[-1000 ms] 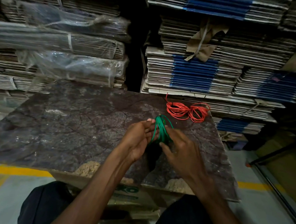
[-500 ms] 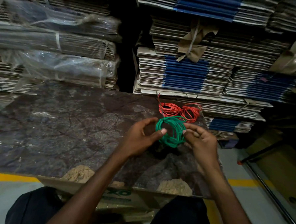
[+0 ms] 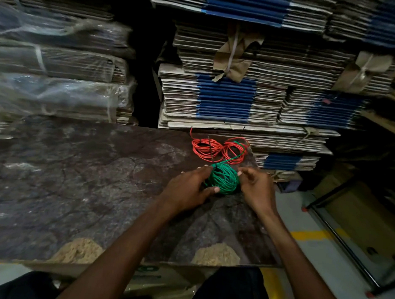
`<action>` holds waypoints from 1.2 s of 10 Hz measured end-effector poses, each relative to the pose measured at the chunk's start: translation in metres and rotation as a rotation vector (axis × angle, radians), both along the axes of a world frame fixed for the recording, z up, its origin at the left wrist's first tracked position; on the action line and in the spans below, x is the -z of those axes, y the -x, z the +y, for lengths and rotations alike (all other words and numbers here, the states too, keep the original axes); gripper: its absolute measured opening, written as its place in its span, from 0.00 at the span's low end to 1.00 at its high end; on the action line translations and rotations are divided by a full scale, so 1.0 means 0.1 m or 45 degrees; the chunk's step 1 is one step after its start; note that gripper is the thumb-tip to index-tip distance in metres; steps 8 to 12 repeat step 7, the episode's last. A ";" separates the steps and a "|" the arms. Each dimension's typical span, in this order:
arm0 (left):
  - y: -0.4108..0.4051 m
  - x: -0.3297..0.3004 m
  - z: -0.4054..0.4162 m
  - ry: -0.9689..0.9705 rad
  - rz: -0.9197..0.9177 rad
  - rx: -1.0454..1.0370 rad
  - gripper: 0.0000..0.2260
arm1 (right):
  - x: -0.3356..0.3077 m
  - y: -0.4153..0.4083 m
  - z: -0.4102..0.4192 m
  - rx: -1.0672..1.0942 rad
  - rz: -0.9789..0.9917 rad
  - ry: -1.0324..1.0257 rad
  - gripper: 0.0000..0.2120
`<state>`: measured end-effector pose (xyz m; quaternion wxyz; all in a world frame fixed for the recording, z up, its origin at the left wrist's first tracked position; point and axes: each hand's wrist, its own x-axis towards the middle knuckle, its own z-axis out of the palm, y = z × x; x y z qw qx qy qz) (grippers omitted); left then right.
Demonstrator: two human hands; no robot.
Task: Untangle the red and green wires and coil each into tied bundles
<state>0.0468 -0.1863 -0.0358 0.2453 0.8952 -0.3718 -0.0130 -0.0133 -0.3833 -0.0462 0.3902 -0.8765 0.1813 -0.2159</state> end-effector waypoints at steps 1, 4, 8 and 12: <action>0.02 0.00 -0.04 -0.156 -0.020 -0.009 0.32 | -0.07 0.06 0.04 -0.147 -0.034 0.211 0.19; -0.16 0.06 -0.16 -0.396 -0.089 0.032 0.36 | -0.04 0.05 0.10 -0.384 0.282 0.734 0.21; -0.13 -0.01 -0.05 -0.346 -0.080 -0.021 0.37 | -0.18 0.04 0.12 -0.361 0.206 0.672 0.25; -0.13 -0.01 -0.05 -0.346 -0.080 -0.021 0.37 | -0.18 0.04 0.12 -0.361 0.206 0.672 0.25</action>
